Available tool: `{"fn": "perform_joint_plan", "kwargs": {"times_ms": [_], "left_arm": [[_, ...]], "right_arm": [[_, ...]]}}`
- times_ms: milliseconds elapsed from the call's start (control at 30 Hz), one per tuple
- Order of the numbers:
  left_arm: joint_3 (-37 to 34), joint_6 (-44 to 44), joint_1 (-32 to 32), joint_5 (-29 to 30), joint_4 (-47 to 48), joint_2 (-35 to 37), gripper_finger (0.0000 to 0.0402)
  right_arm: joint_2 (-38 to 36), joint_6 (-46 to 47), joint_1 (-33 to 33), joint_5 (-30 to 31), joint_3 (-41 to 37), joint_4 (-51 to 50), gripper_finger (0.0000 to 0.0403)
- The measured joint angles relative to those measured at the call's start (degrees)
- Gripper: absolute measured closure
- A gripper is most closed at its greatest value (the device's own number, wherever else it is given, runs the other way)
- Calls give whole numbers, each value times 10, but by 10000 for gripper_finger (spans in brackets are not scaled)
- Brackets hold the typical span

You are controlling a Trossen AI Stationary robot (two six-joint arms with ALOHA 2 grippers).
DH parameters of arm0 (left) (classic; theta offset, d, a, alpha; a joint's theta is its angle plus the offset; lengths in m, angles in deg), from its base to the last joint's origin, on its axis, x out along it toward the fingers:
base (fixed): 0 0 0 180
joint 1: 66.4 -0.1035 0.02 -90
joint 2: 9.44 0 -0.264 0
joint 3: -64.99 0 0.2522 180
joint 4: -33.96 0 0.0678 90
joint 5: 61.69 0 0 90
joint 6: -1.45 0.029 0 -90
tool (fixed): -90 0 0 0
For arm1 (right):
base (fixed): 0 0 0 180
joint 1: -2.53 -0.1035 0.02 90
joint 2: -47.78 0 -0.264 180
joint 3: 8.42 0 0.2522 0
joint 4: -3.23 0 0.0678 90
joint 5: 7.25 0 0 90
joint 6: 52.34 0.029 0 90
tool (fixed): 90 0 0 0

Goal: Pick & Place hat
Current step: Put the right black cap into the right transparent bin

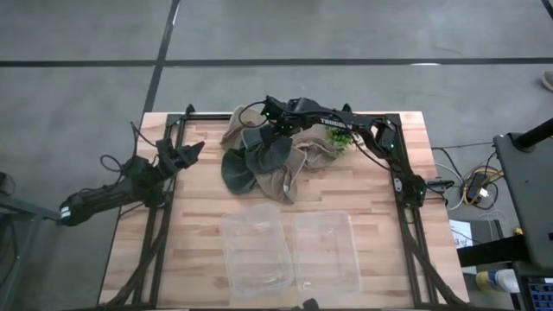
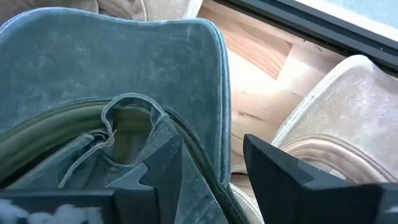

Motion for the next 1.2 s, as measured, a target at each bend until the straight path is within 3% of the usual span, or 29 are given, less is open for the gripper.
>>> {"fn": "perform_joint_plan", "kwargs": {"times_ms": [467, 833, 1033, 1200], "left_arm": [[0, -1, 0, 0, 0, 0, 401], [0, -2, 0, 0, 0, 0, 401], [0, -2, 0, 0, 0, 0, 401], [0, -2, 0, 0, 0, 0, 401]], "right_arm": [[0, 1, 0, 1, 0, 0, 302], [0, -15, -1, 2, -2, -6, 307], [0, -28, -1, -5, -2, -6, 383], [0, -30, 0, -14, 1, -10, 394]]}}
